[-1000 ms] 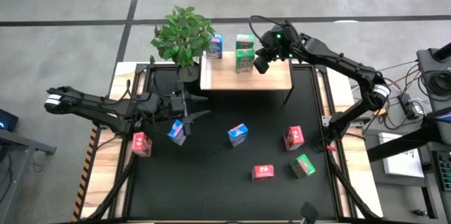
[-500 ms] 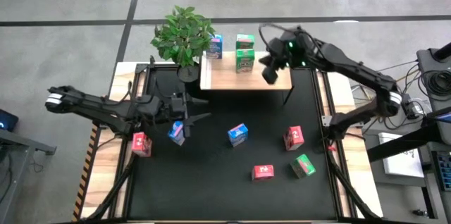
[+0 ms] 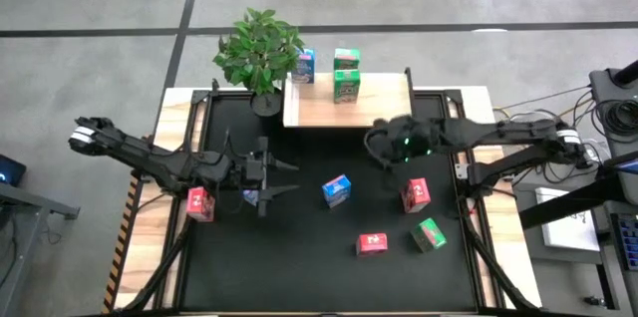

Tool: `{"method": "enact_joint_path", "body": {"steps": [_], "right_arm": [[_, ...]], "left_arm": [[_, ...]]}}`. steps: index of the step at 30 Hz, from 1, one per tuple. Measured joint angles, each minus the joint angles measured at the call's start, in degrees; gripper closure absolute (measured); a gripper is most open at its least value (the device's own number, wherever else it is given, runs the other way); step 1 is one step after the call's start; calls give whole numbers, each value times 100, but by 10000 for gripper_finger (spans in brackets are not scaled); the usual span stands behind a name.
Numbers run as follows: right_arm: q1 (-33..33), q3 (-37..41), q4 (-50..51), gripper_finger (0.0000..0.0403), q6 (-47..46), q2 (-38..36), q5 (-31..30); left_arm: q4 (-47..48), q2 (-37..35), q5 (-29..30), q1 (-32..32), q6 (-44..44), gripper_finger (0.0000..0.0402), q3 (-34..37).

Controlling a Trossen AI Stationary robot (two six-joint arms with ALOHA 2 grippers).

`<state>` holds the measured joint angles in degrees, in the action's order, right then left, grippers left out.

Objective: Stack cereal on shelf
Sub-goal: Put the right blue cereal box on the shelf, aligned with the other blue cereal box

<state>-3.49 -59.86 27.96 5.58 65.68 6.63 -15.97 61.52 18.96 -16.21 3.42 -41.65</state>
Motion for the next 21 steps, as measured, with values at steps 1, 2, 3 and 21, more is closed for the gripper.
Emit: {"method": "enact_joint_path", "body": {"steps": [1,2,3,21], "right_arm": [[93,142,-193,394,7,40,-12],[176,265,-382,393,41,85,-15],[242,355,-533,391,66,137,-15],[311,-671,-154,140,544,1941,-17]], "left_arm": [[0,0,0,0,-15,217,0],[0,-2,0,0,-40,217,0],[2,-2,0,0,-54,217,0],[-66,-9,2,7,52,217,2]]}}
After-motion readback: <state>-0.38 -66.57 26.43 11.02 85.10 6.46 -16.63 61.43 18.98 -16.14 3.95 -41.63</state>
